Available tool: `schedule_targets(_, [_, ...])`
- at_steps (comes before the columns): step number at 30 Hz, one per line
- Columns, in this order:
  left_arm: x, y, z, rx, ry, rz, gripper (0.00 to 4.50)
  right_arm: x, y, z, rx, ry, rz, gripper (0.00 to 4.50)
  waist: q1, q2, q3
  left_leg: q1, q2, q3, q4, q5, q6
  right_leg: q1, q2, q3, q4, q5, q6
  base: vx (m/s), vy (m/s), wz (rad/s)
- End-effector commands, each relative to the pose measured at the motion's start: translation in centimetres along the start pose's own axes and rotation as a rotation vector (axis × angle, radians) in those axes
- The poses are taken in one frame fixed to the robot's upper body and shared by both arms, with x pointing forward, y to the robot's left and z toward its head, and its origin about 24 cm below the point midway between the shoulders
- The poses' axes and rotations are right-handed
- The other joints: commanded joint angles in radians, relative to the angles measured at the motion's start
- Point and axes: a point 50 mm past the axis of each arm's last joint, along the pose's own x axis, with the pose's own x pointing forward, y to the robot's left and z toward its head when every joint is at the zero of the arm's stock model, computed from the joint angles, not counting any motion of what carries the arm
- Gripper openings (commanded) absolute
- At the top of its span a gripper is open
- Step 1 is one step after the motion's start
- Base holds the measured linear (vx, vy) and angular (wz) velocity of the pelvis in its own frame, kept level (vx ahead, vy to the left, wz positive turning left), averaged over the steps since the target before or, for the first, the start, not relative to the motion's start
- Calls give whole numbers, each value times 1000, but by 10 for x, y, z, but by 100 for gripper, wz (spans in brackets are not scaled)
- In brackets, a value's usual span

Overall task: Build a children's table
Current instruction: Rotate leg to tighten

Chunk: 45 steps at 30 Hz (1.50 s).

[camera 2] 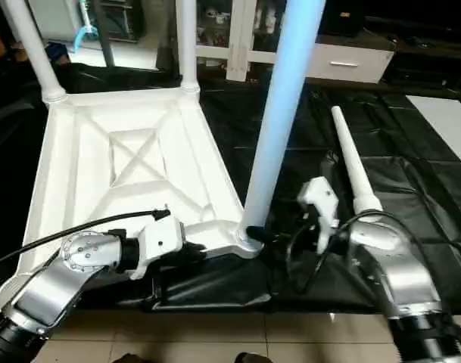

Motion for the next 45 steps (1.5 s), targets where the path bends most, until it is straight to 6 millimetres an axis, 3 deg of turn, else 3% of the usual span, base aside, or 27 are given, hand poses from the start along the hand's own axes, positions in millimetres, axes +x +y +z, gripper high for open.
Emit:
schedule_targets(1, [4, -6, 24, 56, -132, -47, 0, -1, -2, 2, -23, 11, -1, 369, -1, -2, -60, 19, 15, 4, -77, -350, 24, 40, -19, 18, -70, -406, -135, 0, 0, 0])
schedule_targets(4, [5, -6, 25, 55, -136, -45, 0, 2, -8, 3, 13, -4, -4, 344, -2, -7, -60, 14, 14, 5, -78, -344, 25, 44, -18, 18, -66, -391, -142, 0, 0, 0])
schedule_targets(11, [4, -6, 23, 52, -131, -40, 0, -1, -10, 3, 22, -4, -7, 284, -6, -7, -60, 13, 12, 2, -77, -351, 22, 44, -20, 17, -71, -443, -119, 0, 0, 0])
schedule_targets(18, [5, -6, 21, 51, -112, -33, 0, -1, -11, -3, 22, 12, -58, 219, -6, -5, -62, 12, 12, 3, -77, -336, 24, 45, -19, 17, -68, -412, -130, 0, 0, 0])
schedule_targets(22, [10, -3, 16, 48, -34, 13, 0, 5, -16, -13, 9, 54, -241, 200, -13, -6, -62, 8, 10, 0, -79, -344, 9, 48, -19, 14, -70, -445, -114, 0, 0, 0])
schedule_targets(27, [28, 5, 14, -34, 81, 138, 0, 18, -28, -28, 64, 137, -658, 188, -34, -5, -58, 14, 4, -4, -79, -397, -29, 35, -15, 10, -83, -542, -79, 0, 0, 0])
schedule_targets(28, [34, 7, 16, -57, 100, 166, 0, 22, -31, -30, 60, 160, -740, 188, -41, -7, -61, 13, 2, -10, -79, -419, -37, 38, -16, 4, -85, -583, -59, 0, 0, 0])
schedule_targets(30, [48, 13, 23, -149, 118, 259, 0, 36, -37, -31, 67, 143, -896, 188, -56, -8, -59, 16, -2, -15, -74, -466, -48, 30, -15, -5, -97, -637, -30, 0, 0, 0])
schedule_targets(31, [51, 15, 25, -170, 122, 279, 0, 40, -37, -30, 73, 131, -922, 188, -61, -4, -58, 18, -3, -17, -72, -484, -50, 28, -16, -9, -99, -649, -27, 0, 0, 0])
schedule_targets(32, [54, 17, 27, -189, 127, 297, 0, 45, -38, -30, 77, 119, -948, 188, -72, -5, -57, 19, -5, -22, -69, -519, -48, 28, -14, -22, -110, -673, -13, 0, 0, 0])
schedule_targets(34, [62, 19, 34, -211, 121, 313, 0, 59, -39, -31, 120, 96, -1010, 188, -87, 2, -57, 13, -2, -33, -76, -556, -36, 45, -17, -40, -120, -661, -6, 0, 0, 0])
schedule_targets(35, [64, 20, 35, -206, 118, 314, 0, 66, -39, -31, 134, 87, -1013, 188, -96, 13, -58, 14, 6, -43, -84, -586, -34, 57, -20, -51, -118, -607, -20, 0, 0, 0])
schedule_targets(36, [65, 20, 37, -198, 117, 315, 0, 71, -37, -30, 139, 82, -1007, 188, -102, 16, -52, 8, 13, -51, -99, -628, -35, 67, -19, -57, -114, -542, -40, 0, 0, 0])
schedule_targets(37, [65, 21, 37, -181, 113, 313, 0, 80, -34, -26, 137, 62, -965, 188, -103, 21, -49, 15, 17, -53, -103, -660, -35, 66, -20, -59, -113, -519, -53, 0, 0, 0])
schedule_targets(38, [61, 22, 35, -176, 114, 319, 0, 85, -32, -19, 128, 22, -909, 188, -112, 10, -47, 21, 17, -53, -103, -689, -31, 68, -22, -65, -117, -508, -64, 0, 0, 0])
schedule_targets(39, [59, 23, 33, -174, 114, 323, 0, 87, -31, -16, 112, 10, -878, 188, -112, 12, -47, 25, 13, -53, -101, -691, -32, 67, -26, -67, -120, -523, -65, 0, 0, 0])
schedule_targets(40, [56, 25, 32, -175, 119, 330, 0, 89, -29, -13, 92, 2, -856, 188, -113, 10, -47, 33, 6, -50, -91, -677, -32, 56, -32, -64, -129, -560, -68, 0, 0, 0])
schedule_targets(41, [50, 27, 27, -158, 130, 344, 0, 93, -24, -5, 86, -53, -749, 188, -115, 8, -48, 26, 1, -50, -87, -642, -31, 61, -38, -66, -132, -599, -60, 0, 0, 0])
schedule_targets(43, [46, 28, 24, -143, 126, 340, 0, 92, -22, -1, 63, -72, -707, 188, -115, 8, -48, 21, 2, -49, -87, -623, -30, 62, -40, -65, -131, -599, -59, 0, 0, 0])
schedule_targets(44, [41, 28, 21, -145, 127, 337, 0, 89, -20, 3, 25, -88, -658, 244, -113, 7, -48, 23, 3, -48, -87, -617, -29, 58, -41, -64, -130, -593, -64, 0, 0, 0])
schedule_targets(45, [35, 28, 18, -121, 111, 318, 0, 85, -17, 10, -35, -102, -598, 257, -110, 8, -49, 23, 3, -49, -88, -612, -28, 60, -41, -65, -127, -582, -67, 0, 0, 0])
